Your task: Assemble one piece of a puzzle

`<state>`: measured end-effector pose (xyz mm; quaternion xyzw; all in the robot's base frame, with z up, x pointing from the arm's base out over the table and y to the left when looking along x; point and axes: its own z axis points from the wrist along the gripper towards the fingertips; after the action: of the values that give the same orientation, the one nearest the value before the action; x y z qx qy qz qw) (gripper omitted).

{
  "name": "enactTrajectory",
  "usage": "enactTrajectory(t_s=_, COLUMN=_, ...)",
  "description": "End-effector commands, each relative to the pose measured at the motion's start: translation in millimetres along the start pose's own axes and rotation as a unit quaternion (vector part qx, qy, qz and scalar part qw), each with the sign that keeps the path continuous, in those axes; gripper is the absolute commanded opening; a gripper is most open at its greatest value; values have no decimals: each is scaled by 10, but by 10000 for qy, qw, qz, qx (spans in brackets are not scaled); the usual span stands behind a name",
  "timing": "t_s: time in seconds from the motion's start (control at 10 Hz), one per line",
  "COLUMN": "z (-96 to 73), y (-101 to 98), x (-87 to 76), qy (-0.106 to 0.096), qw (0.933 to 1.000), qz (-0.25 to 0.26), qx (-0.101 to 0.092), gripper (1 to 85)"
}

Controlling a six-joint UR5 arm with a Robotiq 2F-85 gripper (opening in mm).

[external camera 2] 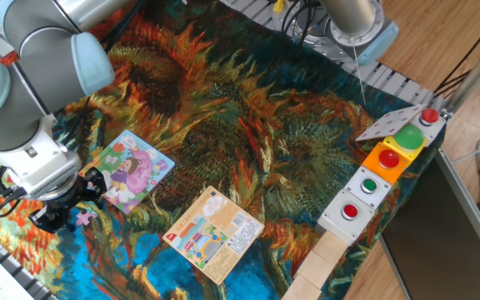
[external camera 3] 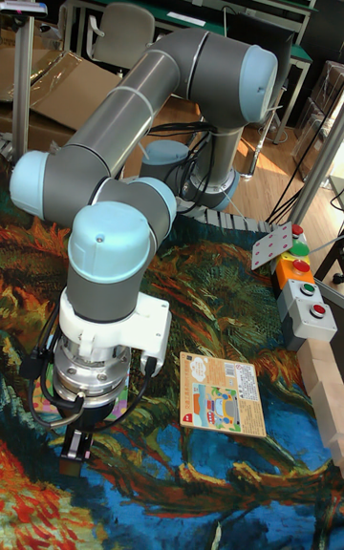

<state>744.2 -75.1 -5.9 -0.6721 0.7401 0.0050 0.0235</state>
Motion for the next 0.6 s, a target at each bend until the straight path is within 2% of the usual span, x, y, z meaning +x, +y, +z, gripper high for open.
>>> enactTrajectory(t_s=0.0, z=-9, y=-15, x=-8, qy=-48, qw=10000, qz=33, qx=19, gripper=580)
enactTrajectory(t_s=0.5, z=-23, y=-1, x=-8, qy=-83, qw=10000, qz=27, qx=-8, gripper=557)
